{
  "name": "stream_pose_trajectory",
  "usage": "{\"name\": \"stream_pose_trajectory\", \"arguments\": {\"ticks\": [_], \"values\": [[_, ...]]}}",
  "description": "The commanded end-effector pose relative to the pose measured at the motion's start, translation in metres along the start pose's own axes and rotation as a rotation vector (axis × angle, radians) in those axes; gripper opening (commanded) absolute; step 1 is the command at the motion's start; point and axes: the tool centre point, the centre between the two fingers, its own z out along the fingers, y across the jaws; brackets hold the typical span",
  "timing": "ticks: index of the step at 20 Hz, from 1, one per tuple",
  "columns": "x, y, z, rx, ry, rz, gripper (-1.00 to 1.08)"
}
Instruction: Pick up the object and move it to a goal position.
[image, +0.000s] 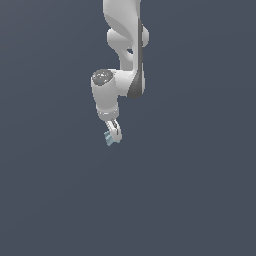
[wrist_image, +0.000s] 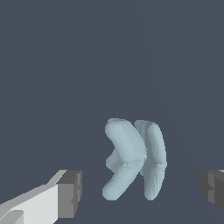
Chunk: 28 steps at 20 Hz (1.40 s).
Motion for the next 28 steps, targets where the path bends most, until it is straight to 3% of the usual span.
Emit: {"name": "stream_pose_trajectory", "arguments": {"ticks": [1,9,24,25,28], "values": [[0.001,0.003,0.001,0.001,0.001,0.028,1.00],[0.001,0.004,0.005,0.001,0.001,0.037,1.00],[0.001,0.005,0.052,0.001,0.002,0.043,1.00],[0.001,0.005,0.052,0.001,0.002,0.043,-1.00],[0.001,0.005,0.052,0.001,0.002,0.043,-1.00]]}}
